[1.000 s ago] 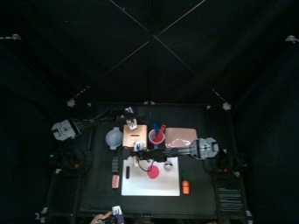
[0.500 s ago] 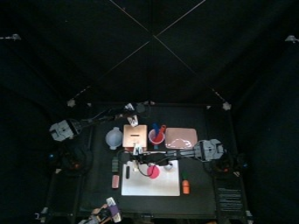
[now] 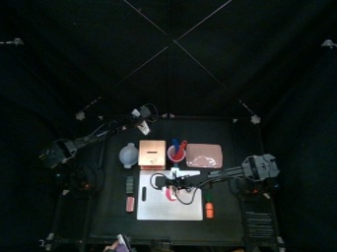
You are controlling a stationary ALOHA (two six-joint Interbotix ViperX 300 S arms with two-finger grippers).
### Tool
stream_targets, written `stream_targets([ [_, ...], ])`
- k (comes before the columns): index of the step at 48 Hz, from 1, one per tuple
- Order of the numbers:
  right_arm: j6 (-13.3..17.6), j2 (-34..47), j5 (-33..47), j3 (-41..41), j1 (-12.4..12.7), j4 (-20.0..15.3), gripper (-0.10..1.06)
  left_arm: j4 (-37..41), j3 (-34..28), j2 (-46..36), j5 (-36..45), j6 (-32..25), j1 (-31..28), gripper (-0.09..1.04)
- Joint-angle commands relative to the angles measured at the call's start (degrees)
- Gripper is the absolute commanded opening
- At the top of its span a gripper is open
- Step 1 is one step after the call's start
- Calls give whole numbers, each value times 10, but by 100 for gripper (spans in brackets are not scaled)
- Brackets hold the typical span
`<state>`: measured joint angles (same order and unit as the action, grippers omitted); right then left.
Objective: Get the cutter from the drawer then cut the dough then place the extra dough in the bowl
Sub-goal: Cut the dough
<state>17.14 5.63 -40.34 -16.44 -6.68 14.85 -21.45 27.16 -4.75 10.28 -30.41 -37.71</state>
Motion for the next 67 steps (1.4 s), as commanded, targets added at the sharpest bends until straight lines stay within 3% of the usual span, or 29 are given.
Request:
stream_targets([
  [1, -2, -60, 2, -41, 3, -11, 49, -14, 14, -38, -39, -4, 41, 46],
  [13, -2, -129, 5, -146, 4, -46, 70, -31, 82, -92, -188, 2, 156, 46],
  [19, -2, -149, 5, -174, 4, -61, 84, -47, 118, -116, -279, 2, 215, 46],
  [25, -2, -153, 2, -192, 4, -73, 91, -63, 159, -137, -350, 2, 272, 46],
  [47, -4, -93, 22, -214, 33, -70, 90, -138, 248, -149, -447, 8, 425, 46],
  [67, -2, -91, -21, -173, 11, -84, 62, -196, 315, -143, -450, 64, 504, 46],
])
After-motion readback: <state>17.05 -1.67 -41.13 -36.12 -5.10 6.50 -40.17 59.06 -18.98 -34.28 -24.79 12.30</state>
